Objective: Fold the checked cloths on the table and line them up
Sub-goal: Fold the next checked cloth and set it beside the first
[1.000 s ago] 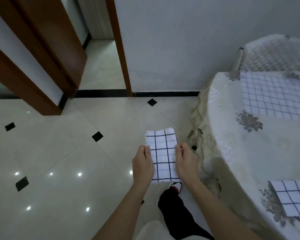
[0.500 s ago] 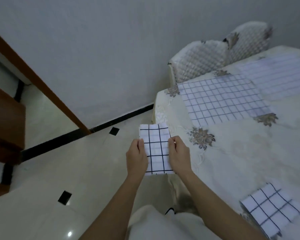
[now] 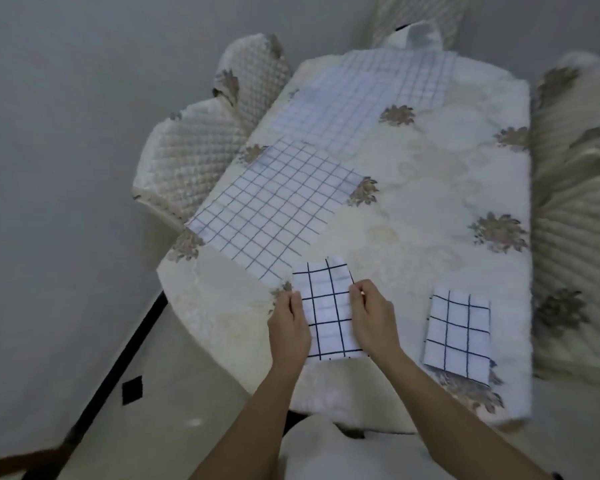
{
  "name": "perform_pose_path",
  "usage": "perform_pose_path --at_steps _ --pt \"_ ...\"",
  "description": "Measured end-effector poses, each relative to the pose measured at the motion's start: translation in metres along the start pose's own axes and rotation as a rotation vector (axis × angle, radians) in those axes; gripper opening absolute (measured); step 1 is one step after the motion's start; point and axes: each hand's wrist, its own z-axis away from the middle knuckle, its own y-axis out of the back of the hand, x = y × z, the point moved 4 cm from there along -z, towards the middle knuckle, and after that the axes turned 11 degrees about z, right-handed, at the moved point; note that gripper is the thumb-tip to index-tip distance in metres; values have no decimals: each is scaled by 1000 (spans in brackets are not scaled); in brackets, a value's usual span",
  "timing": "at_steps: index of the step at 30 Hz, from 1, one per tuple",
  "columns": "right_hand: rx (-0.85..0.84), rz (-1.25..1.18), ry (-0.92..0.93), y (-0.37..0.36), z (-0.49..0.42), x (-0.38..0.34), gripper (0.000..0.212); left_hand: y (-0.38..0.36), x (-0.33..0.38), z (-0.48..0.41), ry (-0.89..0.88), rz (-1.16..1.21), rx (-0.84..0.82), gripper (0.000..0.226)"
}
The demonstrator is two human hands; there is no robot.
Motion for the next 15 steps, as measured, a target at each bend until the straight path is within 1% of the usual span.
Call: perform_pose_path --at_steps 5,7,12,15 --pt "141 27 -180 12 1 27 26 -39 -4 -24 -22 -33 -292 29" --pt "172 42 -244 13 3 38 26 -49 -5 -28 17 -24 -401 27" --pt "223 59 -404 4 9 59 26 -69 -24 -30 99 -93 -629 21" --pt "271 65 -475 -3 14 72 28 -76 -37 -27 144 -137 -759 7"
